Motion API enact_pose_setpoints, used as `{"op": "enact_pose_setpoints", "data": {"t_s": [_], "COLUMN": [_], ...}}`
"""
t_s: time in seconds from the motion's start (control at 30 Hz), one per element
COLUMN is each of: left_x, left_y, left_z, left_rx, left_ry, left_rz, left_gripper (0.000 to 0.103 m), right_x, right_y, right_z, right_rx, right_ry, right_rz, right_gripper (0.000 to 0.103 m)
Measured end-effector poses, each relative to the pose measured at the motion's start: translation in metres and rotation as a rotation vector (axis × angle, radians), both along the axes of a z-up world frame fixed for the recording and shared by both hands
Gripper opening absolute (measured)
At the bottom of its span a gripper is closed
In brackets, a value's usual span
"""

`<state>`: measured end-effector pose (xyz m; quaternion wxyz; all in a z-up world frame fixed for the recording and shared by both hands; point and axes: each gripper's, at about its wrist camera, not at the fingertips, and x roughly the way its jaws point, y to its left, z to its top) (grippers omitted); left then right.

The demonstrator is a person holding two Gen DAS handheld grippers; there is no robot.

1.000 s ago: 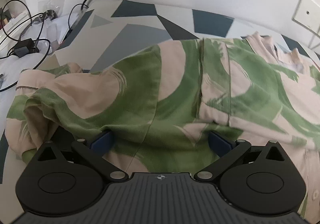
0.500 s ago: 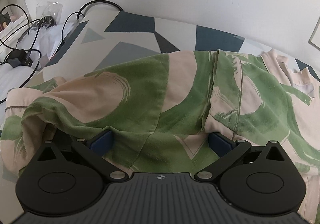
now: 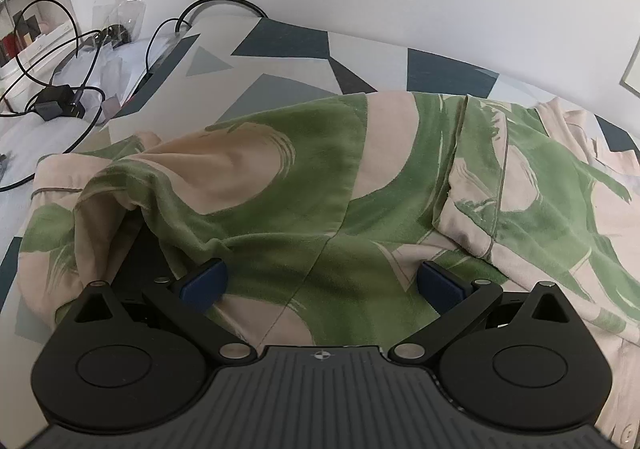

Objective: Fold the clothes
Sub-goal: 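Open the right gripper and lift it away from the shirt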

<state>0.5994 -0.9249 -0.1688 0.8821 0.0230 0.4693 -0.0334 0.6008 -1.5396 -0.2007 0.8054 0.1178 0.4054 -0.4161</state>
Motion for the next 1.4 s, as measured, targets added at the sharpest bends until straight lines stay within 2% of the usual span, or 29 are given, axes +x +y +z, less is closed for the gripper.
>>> {"op": "enact_pose_setpoints", "data": {"t_s": [0.07,0.2,0.27,0.37,0.47,0.53,0.67,0.87,1.03,1.1,1.17,1.23,1.33,1.4], "left_x": [0.000,-0.001,0.000,0.000,0.000,0.000,-0.001,0.000,0.001,0.001,0.001,-0.006,-0.019,-0.029], "left_y": [0.001,0.002,0.002,0.002,0.002,0.002,0.001,0.001,0.002,0.008,0.014,0.027,0.040,0.046], "left_z": [0.000,-0.001,-0.001,-0.001,0.000,0.000,-0.001,-0.001,0.000,0.003,0.006,0.012,0.021,0.025], "left_rx": [-0.001,-0.003,-0.003,-0.002,-0.002,-0.003,-0.003,-0.004,-0.004,-0.035,-0.065,-0.142,-0.183,-0.197], "left_ry": [0.002,0.000,0.000,0.003,0.006,0.007,0.000,-0.001,0.000,0.016,0.032,0.036,0.030,0.026], "left_rz": [-0.010,-0.023,-0.019,-0.019,-0.018,-0.016,-0.006,0.011,0.005,-0.004,-0.014,-0.002,0.005,-0.003], "left_gripper": [0.103,0.103,0.103,0.103,0.103,0.103,0.103,0.103,0.103,0.103,0.102,0.102,0.102,0.102], "right_x": [-0.009,-0.007,0.010,0.049,0.081,0.094,0.092,0.070,0.070,0.070,0.075,0.087,0.121,0.140], "right_y": [0.000,0.016,0.029,0.054,0.058,0.053,0.037,0.016,0.013,0.022,0.041,0.064,0.107,0.132], "right_z": [0.002,0.022,0.028,0.022,0.008,-0.001,-0.005,-0.006,-0.003,0.007,0.018,0.024,0.019,0.011], "right_rx": [0.005,-0.009,0.022,-0.057,-0.039,-0.001,0.012,-0.008,0.007,0.012,0.020,0.053,0.092,0.085], "right_ry": [0.007,-0.096,-0.131,-0.088,-0.052,-0.032,-0.053,-0.052,-0.058,-0.127,-0.199,-0.238,-0.180,-0.147], "right_rz": [-0.034,0.055,0.167,0.349,0.431,0.428,0.345,0.193,0.159,0.186,0.273,0.397,0.601,0.687], "right_gripper": [0.041,0.041,0.044,0.048,0.046,0.043,0.060,0.060,0.058,0.058,0.066,0.072,0.073,0.073]}}
